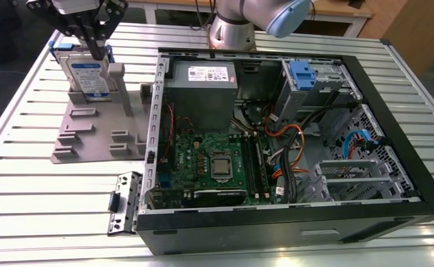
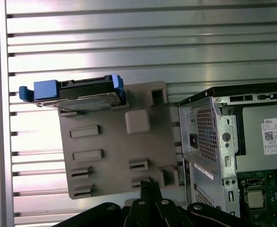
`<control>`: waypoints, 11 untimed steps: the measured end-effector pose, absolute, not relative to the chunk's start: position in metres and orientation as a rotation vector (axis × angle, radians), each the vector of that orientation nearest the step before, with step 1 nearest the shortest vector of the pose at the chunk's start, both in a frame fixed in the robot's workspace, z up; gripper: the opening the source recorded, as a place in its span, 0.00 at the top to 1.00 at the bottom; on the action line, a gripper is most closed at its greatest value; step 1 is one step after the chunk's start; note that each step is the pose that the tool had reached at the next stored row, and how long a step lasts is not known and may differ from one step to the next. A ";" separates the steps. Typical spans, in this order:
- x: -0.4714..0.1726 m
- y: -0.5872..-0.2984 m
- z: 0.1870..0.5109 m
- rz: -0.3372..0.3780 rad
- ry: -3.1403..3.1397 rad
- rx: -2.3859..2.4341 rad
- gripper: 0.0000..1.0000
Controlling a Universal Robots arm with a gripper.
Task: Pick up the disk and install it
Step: 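Reach for the disk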
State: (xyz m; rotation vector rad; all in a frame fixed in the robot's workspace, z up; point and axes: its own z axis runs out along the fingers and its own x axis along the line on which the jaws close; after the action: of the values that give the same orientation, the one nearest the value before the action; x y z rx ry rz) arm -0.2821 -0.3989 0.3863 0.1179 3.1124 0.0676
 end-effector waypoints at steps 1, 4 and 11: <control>-0.283 -0.399 0.386 0.068 3.112 0.118 0.90; -0.285 -0.399 0.385 0.068 3.112 0.118 0.90; -0.289 -0.399 0.384 0.068 3.112 0.118 0.90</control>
State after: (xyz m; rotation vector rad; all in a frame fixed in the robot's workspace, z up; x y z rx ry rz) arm -0.2888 -0.3989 0.3841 0.1180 3.1124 0.0676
